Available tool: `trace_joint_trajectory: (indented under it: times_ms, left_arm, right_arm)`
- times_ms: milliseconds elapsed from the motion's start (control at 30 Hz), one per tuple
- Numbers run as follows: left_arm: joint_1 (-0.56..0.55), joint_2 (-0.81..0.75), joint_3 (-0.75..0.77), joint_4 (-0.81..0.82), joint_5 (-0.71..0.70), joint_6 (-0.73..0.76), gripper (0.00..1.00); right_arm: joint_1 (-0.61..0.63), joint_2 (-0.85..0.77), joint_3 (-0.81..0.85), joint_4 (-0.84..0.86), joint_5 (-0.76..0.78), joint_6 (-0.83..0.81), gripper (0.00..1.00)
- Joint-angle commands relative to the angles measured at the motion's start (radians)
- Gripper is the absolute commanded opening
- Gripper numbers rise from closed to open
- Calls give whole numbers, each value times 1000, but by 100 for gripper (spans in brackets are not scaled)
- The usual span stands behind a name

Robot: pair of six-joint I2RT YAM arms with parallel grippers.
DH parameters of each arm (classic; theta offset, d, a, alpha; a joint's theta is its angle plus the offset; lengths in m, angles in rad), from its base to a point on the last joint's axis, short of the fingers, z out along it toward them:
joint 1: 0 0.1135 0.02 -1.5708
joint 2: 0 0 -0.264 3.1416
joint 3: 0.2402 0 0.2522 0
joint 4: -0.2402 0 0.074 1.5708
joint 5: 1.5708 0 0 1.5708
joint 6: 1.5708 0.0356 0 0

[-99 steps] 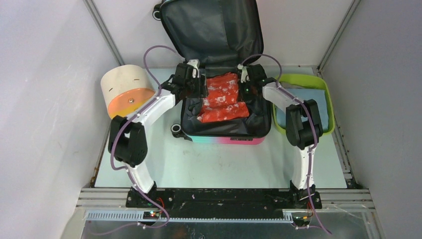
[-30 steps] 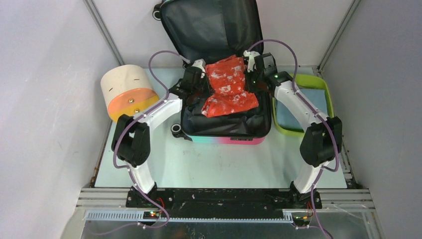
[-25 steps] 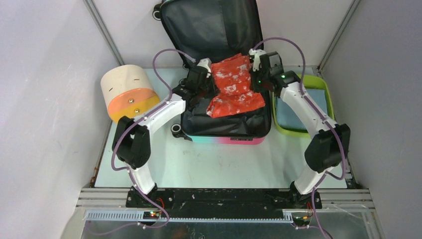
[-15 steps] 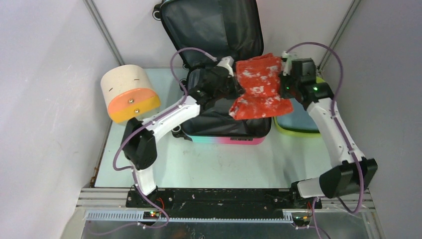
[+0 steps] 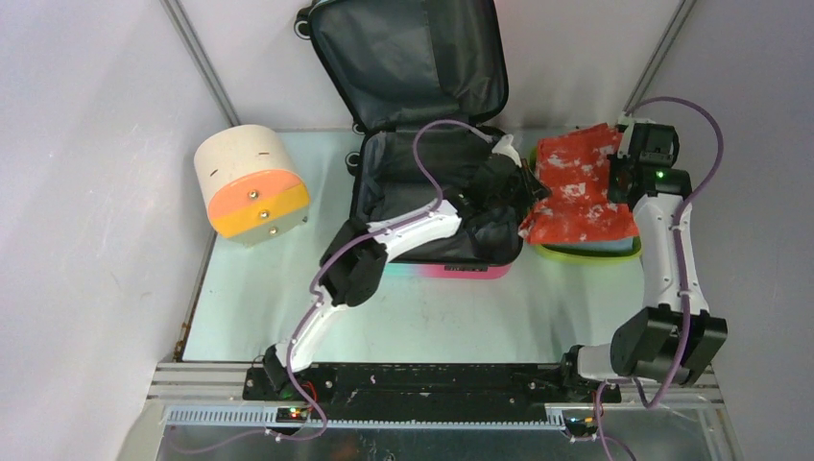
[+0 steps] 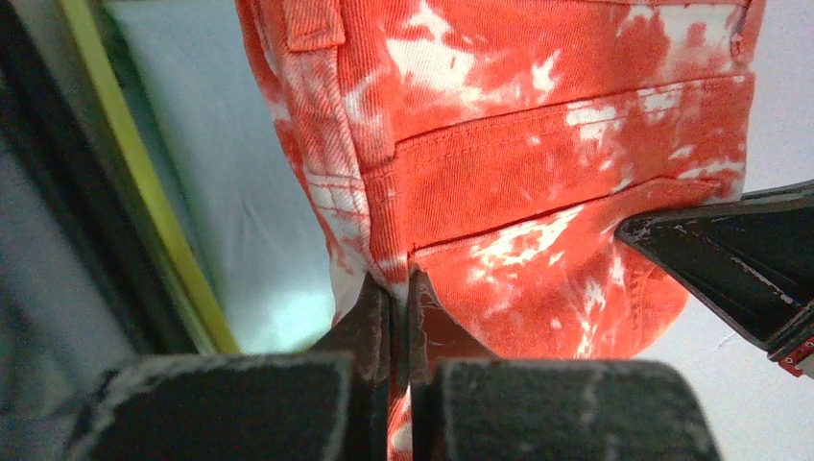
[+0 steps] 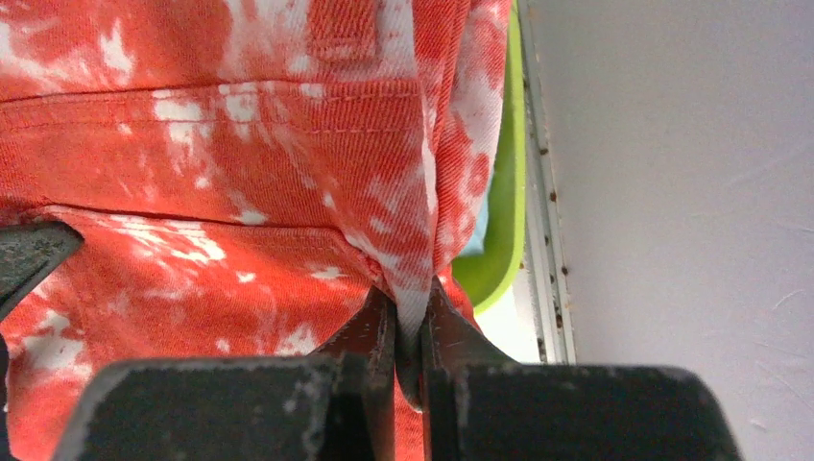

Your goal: Open, take out, and arrange the luggage

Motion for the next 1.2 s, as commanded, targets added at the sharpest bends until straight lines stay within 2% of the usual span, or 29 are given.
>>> trace_joint_trajectory:
  times_ms: [0, 333, 567, 633, 667, 700, 733, 800, 933, 1000, 1067, 1100, 1167]
  left_arm:
    - [-24, 78, 114, 275, 32, -143, 0]
    - [-30, 227, 232, 313, -92, -85, 0]
    - [-15, 293, 264, 340, -89, -82, 2]
    - [-10, 309, 264, 360, -80, -98, 10]
    - [-8, 317, 264, 367, -76, -104, 21]
    - [-5, 318, 264, 369, -44, -102, 27]
    - [-2, 309, 263, 355, -33, -82, 39]
    - [2, 266, 252, 285, -12, -12, 54]
    - [8, 109, 125, 255, 10, 94, 67]
    - [12, 27, 40, 255, 26, 122, 69]
    - [12, -51, 7, 226, 50, 156, 71]
    - [13, -96, -2, 213, 53, 178, 71]
    - [12, -169, -32, 176, 69, 204, 72]
  right_arm:
    - [-34, 59, 6, 99, -7, -11, 0]
    - [-86, 200, 6, 261, -20, -30, 0]
    - [-97, 339, 10, 283, -19, -40, 0]
    - [-103, 373, 10, 306, -14, -51, 0]
    - [-107, 386, 15, 320, -13, -55, 0]
    - [-110, 413, 23, 323, -22, -61, 0]
    - [-117, 430, 50, 311, -38, -63, 0]
    - [-123, 484, 124, 263, -88, -50, 2]
    - [-121, 560, 226, 196, -45, -16, 8]
    - [-120, 561, 247, 183, -23, -7, 12]
    - [-118, 537, 267, 161, 1, 2, 30]
    - [-117, 528, 274, 153, 7, 10, 45]
    - [-108, 499, 291, 114, -3, 22, 52]
